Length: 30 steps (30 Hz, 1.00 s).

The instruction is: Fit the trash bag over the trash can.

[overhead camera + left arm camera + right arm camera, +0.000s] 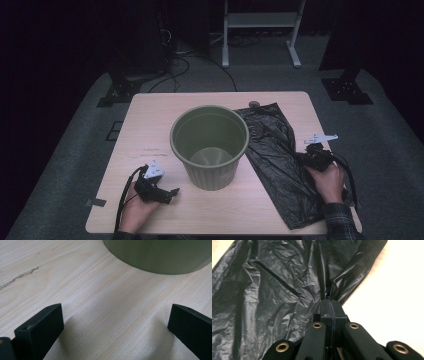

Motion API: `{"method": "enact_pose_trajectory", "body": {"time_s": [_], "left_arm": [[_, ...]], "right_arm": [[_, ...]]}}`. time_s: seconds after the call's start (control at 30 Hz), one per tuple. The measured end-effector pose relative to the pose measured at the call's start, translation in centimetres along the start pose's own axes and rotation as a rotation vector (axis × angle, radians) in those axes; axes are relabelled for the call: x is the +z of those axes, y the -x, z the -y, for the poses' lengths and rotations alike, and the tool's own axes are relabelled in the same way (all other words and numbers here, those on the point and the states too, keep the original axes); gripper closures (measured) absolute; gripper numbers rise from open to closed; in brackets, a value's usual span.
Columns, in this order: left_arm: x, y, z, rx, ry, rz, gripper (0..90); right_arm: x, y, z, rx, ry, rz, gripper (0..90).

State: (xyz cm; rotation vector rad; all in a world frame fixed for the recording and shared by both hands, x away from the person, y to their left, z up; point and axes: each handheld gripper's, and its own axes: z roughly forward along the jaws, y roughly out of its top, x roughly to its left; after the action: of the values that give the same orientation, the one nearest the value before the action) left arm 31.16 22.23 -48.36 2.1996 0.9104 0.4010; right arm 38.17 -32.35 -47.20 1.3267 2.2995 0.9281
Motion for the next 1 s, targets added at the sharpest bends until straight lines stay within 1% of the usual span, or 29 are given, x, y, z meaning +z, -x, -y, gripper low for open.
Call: {"method": "enact_pose_trajectory", "body": {"time_s": [0.1,0.2,0.37,0.57,0.73,0.8,0.87,0.9,0.93,1.0], "left_arm": [[0.0,0.0,0.0,0.0,0.0,0.0,0.0],[0.0,0.0,0.0,0.0,0.0,0.0,0.0],[0.0,0.0,0.0,-0.001,0.0,0.0,0.0],[0.0,0.0,0.0,0.0,0.0,0.0,0.0],[0.0,0.0,0.0,-0.002,0.0,-0.002,0.0],[0.0,0.0,0.0,-0.002,0.0,-0.002,0.0],[0.0,0.0,0.0,-0.002,0.0,-0.002,0.0],[0.0,0.0,0.0,-0.002,0.0,-0.002,0.0],[0.0,0.0,0.0,-0.002,0.0,-0.002,0.0],[0.0,0.0,0.0,-0.002,0.0,-0.002,0.0]], "right_arm": [[-0.3,-0.6,0.1,-0.008,-0.012,-0.026,90.0],[-0.5,-1.2,0.2,-0.016,-0.017,-0.04,90.0],[-0.9,-2.9,-0.1,-0.046,-0.035,-0.07,90.0],[-0.2,-4.9,-0.6,-0.083,-0.067,-0.109,90.0],[0.5,-6.7,-1.2,-0.123,-0.079,-0.143,90.0],[0.7,-7.1,-1.4,-0.131,-0.081,-0.151,90.0],[0.9,-7.3,-1.6,-0.141,-0.083,-0.149,90.0],[0.9,-7.4,-1.6,-0.14,-0.08,-0.15,88.6],[0.9,-7.4,-1.6,-0.136,-0.077,-0.15,84.6],[1.1,-7.3,-1.7,-0.109,-0.081,-0.163,69.2]]}}
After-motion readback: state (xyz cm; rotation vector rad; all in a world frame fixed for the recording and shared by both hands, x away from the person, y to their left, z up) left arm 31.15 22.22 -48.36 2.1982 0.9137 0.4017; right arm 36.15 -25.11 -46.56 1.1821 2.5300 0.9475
